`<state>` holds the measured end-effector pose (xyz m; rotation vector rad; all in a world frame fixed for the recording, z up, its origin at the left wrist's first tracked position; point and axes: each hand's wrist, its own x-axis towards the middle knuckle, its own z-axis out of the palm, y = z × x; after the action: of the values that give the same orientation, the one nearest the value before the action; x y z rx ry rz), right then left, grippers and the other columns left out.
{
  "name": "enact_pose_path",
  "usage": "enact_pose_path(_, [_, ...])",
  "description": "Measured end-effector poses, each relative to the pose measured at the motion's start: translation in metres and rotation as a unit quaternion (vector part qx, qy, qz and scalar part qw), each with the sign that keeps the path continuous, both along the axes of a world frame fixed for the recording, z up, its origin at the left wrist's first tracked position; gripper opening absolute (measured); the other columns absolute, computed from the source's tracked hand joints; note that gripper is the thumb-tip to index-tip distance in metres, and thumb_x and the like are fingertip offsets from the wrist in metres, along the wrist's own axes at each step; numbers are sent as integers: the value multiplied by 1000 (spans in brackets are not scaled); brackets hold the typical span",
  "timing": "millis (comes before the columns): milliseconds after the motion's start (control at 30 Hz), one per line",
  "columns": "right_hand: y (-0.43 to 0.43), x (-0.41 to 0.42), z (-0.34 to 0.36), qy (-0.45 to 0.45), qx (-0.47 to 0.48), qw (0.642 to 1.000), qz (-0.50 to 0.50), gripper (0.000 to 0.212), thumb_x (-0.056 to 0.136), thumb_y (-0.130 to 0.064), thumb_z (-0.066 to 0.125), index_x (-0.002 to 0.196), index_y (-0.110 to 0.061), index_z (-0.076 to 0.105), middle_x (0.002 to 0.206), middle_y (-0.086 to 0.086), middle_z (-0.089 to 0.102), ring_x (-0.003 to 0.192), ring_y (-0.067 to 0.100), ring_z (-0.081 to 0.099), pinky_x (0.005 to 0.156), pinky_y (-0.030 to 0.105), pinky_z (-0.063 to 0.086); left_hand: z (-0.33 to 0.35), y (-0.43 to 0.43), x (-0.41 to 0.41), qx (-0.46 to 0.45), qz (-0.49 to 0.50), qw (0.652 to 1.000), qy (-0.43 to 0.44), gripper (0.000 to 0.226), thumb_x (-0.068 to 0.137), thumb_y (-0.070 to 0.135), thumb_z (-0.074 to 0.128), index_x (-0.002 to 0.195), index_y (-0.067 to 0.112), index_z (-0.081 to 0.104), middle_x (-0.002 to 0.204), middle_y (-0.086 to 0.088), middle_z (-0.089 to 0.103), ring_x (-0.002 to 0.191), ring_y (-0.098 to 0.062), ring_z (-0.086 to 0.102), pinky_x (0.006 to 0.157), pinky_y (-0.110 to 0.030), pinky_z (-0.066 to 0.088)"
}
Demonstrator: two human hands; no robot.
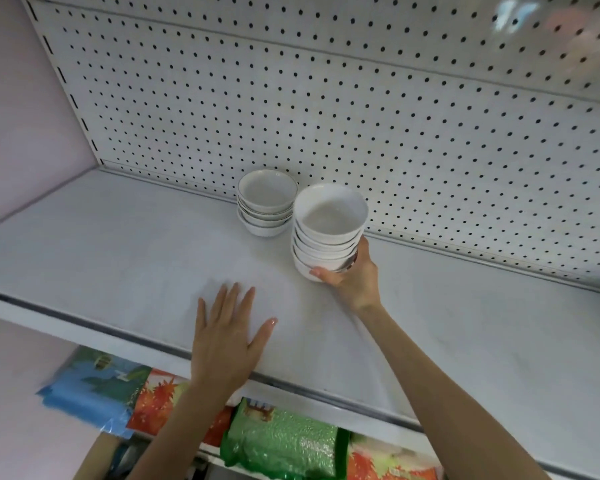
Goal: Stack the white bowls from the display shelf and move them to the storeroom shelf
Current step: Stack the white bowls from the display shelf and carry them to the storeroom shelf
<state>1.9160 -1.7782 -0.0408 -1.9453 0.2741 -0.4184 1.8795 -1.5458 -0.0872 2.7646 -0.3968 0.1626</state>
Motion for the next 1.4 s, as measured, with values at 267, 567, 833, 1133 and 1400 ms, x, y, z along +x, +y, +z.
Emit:
enact_pose_path(267, [-15, 48, 2, 1, -3, 999, -34, 96, 62, -21, 89, 140, -16, 33, 125, -2, 57, 106, 11, 52, 79, 9, 35, 0, 0, 0, 20, 1, 1000, 12, 92, 87, 73, -8, 148, 21, 38, 157, -10, 32, 148, -24, 22, 121, -50, 9])
enact_pose_path(567, [-27, 81, 2, 31, -9, 999, -21, 101, 63, -22, 88, 142, -16, 26, 134, 2, 51, 114, 22, 52, 90, 30, 43, 3, 0, -1, 32, -4, 999, 23, 84, 94, 64, -3, 142, 17, 48, 150, -11, 43, 143, -26, 35, 118, -50, 17])
enact_pose_path(833, [-5, 30, 12, 9, -91, 995, -33, 109, 73, -38, 79, 152, -9, 9, 154, 14, 22, 144, 25, 19, 116, 40, 21, 26, 37, -17, 21, 9, 999, -24, 81, 96, 64, 10, 130, 10, 59, 136, -16, 57, 128, -32, 53, 110, -54, 30])
enact_pose_path(1133, [134, -67, 77, -47, -443, 855, 265, 78, 87, -55, 57, 150, -20, 26, 155, 13, 25, 142, 29, 23, 116, 44, 18, 69, 170, -102, 89, 71, 989, -99, 67, 84, 54, 36, 120, 6, 65, 115, -19, 68, 107, -35, 66, 101, -55, 42])
enact_pose_path(1400, [478, -229, 115, -136, -587, 582, 546, 84, 86, -59, 55, 152, -30, 11, 157, 7, 22, 144, 25, 16, 116, 49, 8, 111, 428, -378, 152, 324, 929, -93, 73, 76, 58, 42, 123, 7, 62, 116, -20, 67, 104, -41, 64, 90, -51, 49])
